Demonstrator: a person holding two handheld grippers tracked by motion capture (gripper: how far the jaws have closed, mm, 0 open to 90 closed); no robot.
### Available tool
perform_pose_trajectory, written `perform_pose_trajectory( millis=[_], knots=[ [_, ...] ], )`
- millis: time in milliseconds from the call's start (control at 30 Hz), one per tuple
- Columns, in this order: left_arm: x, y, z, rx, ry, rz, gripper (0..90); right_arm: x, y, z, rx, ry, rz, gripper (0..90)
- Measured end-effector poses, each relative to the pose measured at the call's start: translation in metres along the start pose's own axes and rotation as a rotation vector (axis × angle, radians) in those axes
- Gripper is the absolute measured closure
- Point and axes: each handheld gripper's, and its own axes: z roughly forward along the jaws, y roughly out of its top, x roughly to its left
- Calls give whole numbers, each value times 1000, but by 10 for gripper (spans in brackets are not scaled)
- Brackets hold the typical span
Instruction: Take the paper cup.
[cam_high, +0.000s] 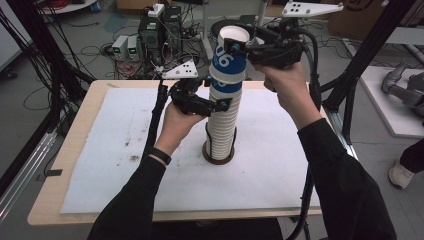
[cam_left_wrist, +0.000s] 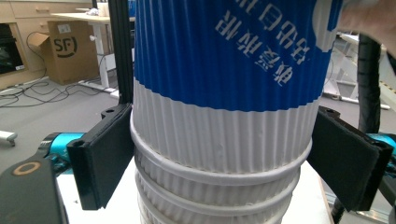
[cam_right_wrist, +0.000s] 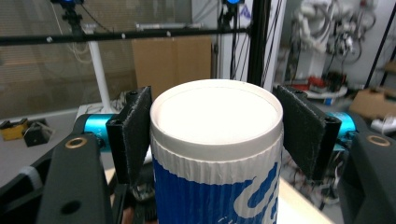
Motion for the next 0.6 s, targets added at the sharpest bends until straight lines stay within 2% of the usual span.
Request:
perform_pose_trajectory(
  millis=[100,300,600],
  knots=[
    [0,0,0,-2,0,-3,124,4,11,-6,-38,-1,-23,311],
    [0,0,0,-1,1,-2,124,11,26,-14,-79,8,-56,312],
    [1,0,0,4,-1,3,124,20,38,-25,-126,4,-102,313]
  ],
)
